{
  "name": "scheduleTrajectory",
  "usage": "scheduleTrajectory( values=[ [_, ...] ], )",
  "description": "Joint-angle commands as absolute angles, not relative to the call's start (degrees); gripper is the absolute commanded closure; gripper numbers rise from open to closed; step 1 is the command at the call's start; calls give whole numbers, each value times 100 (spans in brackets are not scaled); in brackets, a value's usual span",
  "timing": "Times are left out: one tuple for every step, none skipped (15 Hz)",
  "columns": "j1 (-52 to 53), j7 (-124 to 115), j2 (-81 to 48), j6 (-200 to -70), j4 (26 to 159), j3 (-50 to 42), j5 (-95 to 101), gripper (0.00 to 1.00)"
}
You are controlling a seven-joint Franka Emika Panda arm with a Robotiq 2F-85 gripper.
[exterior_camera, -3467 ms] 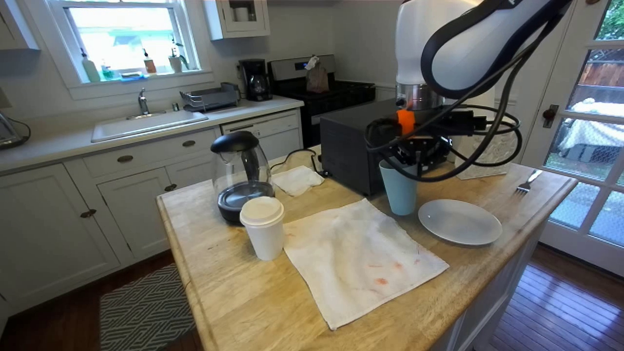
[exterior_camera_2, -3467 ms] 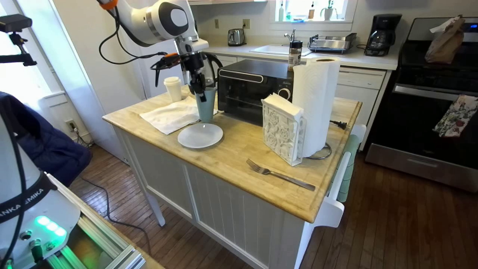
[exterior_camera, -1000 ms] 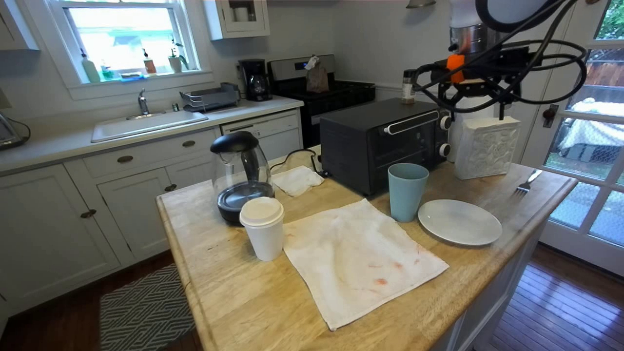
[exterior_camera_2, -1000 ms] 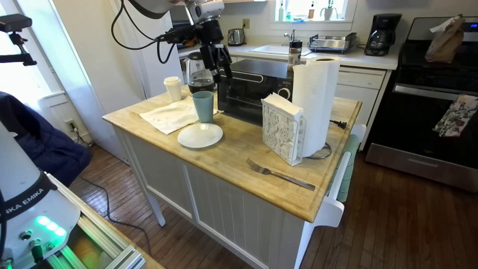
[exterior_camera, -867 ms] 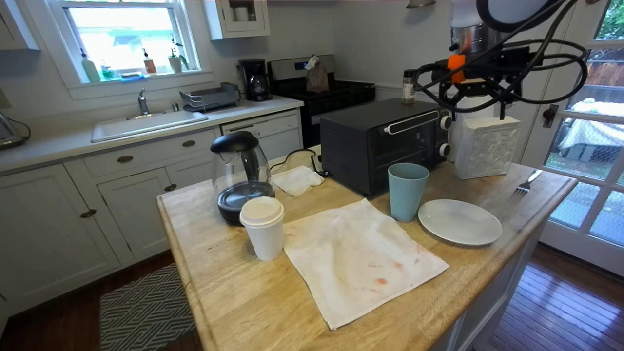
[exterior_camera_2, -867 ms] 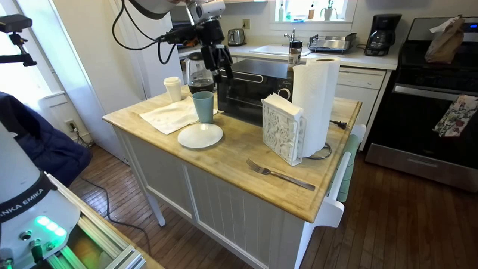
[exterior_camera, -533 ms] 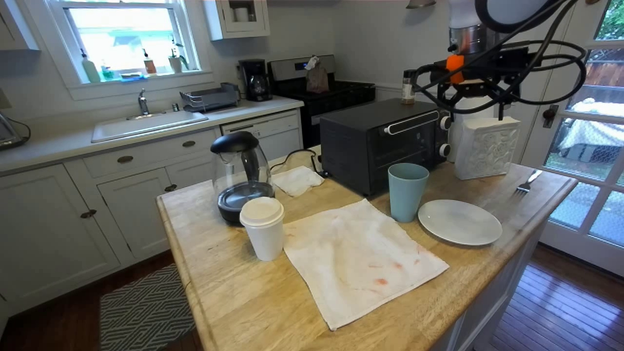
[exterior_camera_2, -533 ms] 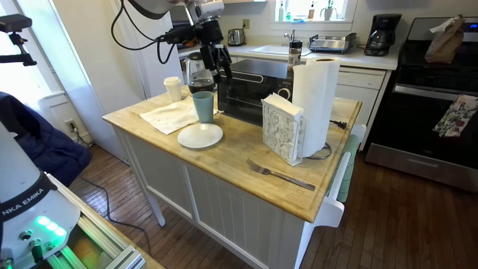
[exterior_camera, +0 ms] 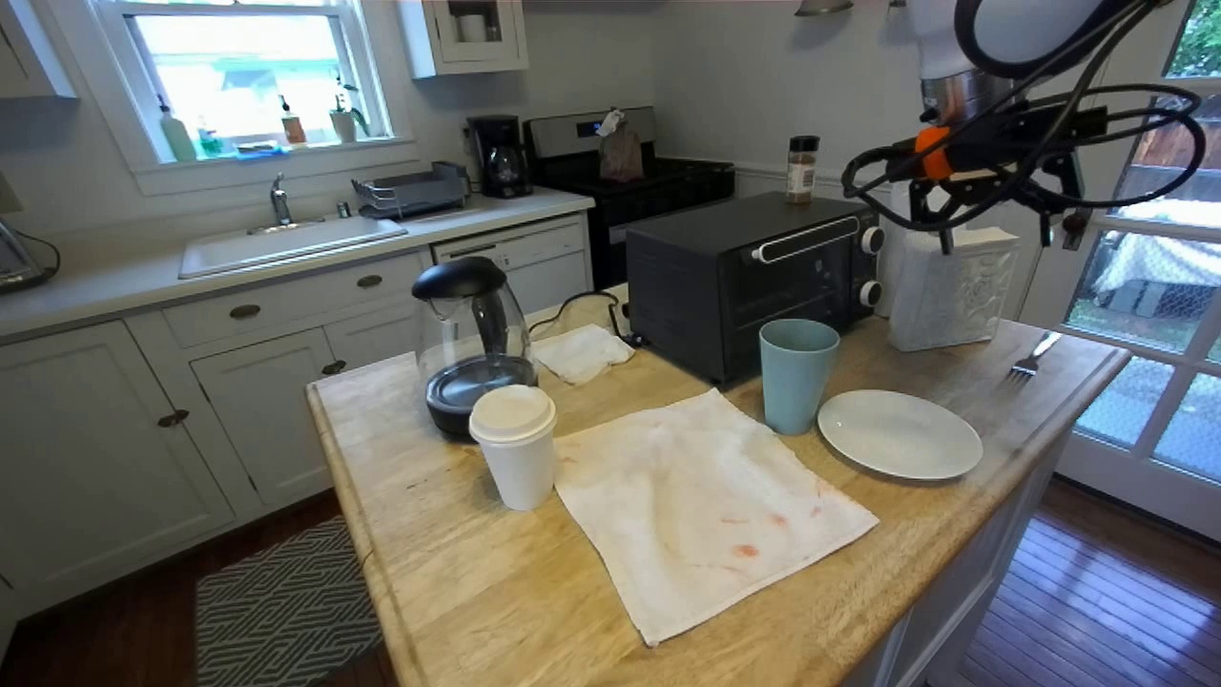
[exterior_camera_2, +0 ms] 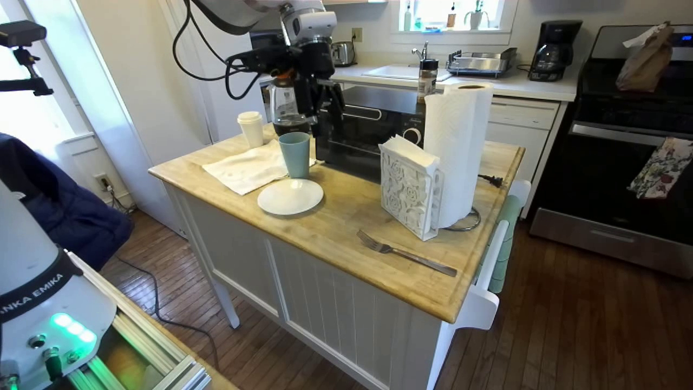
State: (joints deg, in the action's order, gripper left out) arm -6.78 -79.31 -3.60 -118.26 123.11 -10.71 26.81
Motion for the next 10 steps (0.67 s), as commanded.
scheduleTrajectory(
  values=[
    [-948, -7909, -309, -11989, 12562, -1256, 2682, 0],
    [-1026, -7846, -325, -12164, 12647, -1317, 2678, 0],
    [-1100, -7770, -370, -12294, 12704, -1377, 2630, 0],
    [-1167, -7733, -423, -12442, 12764, -1432, 2615, 0],
    [-1227, -7673, -472, -12628, 12857, -1480, 2589, 0],
    [-1274, -7614, -499, -12816, 12953, -1521, 2592, 0],
    [-1313, -7579, -532, -12999, 13047, -1564, 2609, 0],
    [-1357, -7530, -609, -13254, 13127, -1616, 2639, 0],
    [-1392, -7486, -695, -13458, 13184, -1662, 2649, 0],
    [-1413, -7485, -804, -13635, 13205, -1713, 2662, 0]
  ],
)
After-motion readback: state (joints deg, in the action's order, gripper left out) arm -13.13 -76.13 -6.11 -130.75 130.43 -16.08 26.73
